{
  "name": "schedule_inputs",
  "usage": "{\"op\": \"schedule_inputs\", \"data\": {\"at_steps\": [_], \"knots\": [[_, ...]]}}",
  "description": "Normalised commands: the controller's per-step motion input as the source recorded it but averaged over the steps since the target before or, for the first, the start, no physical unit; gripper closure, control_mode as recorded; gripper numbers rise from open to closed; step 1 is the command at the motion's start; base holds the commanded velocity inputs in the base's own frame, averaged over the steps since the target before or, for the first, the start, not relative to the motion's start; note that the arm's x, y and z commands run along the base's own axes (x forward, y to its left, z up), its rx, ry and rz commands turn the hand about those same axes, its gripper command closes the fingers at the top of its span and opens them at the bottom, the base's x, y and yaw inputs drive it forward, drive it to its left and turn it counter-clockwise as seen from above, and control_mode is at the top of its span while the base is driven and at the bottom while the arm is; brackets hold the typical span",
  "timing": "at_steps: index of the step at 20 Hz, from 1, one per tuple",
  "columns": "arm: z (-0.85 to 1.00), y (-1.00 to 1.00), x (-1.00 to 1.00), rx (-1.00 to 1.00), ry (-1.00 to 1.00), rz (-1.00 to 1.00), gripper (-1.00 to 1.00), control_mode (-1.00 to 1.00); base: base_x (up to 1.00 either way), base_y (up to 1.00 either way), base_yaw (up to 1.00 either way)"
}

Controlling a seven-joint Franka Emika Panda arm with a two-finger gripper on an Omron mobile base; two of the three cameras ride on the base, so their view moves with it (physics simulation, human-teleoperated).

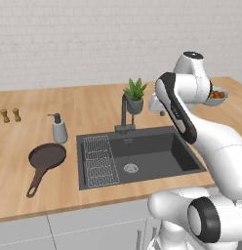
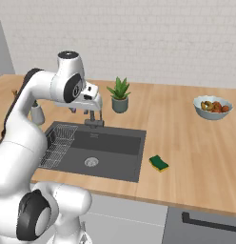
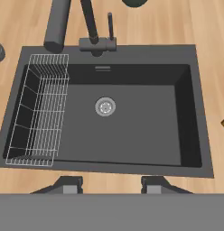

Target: Pick the pan and sponge and place them into the sink. Then turn on the water.

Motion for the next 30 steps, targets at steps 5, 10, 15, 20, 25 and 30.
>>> {"op": "schedule_inputs", "data": {"at_steps": [5, 10, 15, 20, 25, 30], "knots": [[-0.02, 0.84, 0.04, 0.0, 0.01, -0.01, -1.0, -1.0, 0.0, 0.0, 0.0], [0.0, 1.0, 0.0, -0.05, 0.09, 0.0, -1.0, -1.0, 0.0, 0.0, 0.0], [-0.09, 1.0, 0.0, -0.13, 0.15, 0.0, -1.0, -1.0, 0.0, 0.0, 0.0], [-0.37, 1.0, 0.3, -0.14, 0.15, 0.0, -1.0, -1.0, 0.0, 0.0, 0.0], [-0.4, 1.0, 0.52, -0.01, 0.01, -0.08, -1.0, -1.0, 0.0, 0.0, 0.0], [-0.29, 0.88, 0.51, 0.0, 0.0, -0.11, -1.0, -1.0, 0.0, 0.0, 0.0]]}}
